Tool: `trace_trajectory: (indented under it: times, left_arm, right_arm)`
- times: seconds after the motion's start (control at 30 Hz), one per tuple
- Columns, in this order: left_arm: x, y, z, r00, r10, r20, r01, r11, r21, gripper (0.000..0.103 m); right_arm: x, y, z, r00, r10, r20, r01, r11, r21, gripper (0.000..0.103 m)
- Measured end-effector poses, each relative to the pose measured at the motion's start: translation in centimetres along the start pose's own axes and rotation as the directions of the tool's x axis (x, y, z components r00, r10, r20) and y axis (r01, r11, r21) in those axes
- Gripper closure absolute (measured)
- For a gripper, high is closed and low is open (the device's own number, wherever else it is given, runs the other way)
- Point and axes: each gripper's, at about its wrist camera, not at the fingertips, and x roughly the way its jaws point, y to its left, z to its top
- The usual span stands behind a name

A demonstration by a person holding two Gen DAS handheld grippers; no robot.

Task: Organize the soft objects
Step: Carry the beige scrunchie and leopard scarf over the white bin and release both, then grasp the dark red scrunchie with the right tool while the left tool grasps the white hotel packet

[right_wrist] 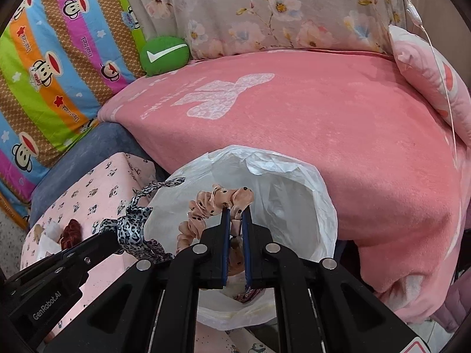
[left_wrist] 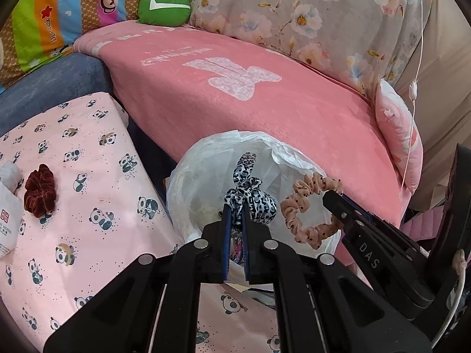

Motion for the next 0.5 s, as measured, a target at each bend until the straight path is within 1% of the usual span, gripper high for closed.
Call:
trace_trajectory:
  times: [0.07,0.1,0.13,0.17,0.23,0.27,0.3,0.5]
  left_arm:
    - [0.4,-0.1,0.0,1.0,-0.004,-0.008,0.004,1.0,0.0,0.096]
    - [0.6,-0.1,-0.1,1.0,-0.003,-0.013,0.003,1.0,-0.002,0.093]
    - [0.7,-0.1,-0.1,1.0,-0.003,-0.017,0.002,1.0,-0.007,0.093]
    - [0.8,0.0,-0.1,1.0,-0.003,-0.017,0.003,1.0,-0.013,0.093]
    - [0.9,0.2,-0.2,1.0,0.018,-0.02,-0.018,1.0,-0.021,0.079]
    - [0.8,0.4,-0.3,0.999,0.029,-0.017,-0.029,0.999,-0.025,0.064]
    - [0.5,0.6,-0.3,0.999,0.043,-0.005,-0.043,0.999,-0.029,0.059]
    - [-0.7,2.4,-0.6,0.996,0.091,0.013,-0.09,0.995,-0.047,0.058]
  right_arm:
    - [0.1,-0.1,0.0,1.0,-0.006,-0.002,0.006,1.0,-0.002,0.095]
    - [0.1,-0.1,-0.1,1.0,-0.007,-0.003,0.007,1.0,-0.003,0.095]
    - [0.1,-0.1,-0.1,1.0,-0.01,-0.003,0.01,1.0,-0.005,0.093]
    - [0.2,0.0,-0.1,1.0,-0.014,-0.003,0.014,1.0,-0.008,0.089]
    - [0.1,0.2,-0.1,0.999,-0.032,0.007,0.032,0.999,-0.009,0.086]
    - [0.1,0.4,-0.1,0.999,-0.035,0.009,0.035,0.999,-0.014,0.086]
    - [0.1,0.5,-0.1,0.999,-0.035,0.01,0.035,0.999,-0.019,0.085]
    - [0.1,2.0,-0.5,1.0,-0.015,0.011,0.016,0.998,-0.062,0.083]
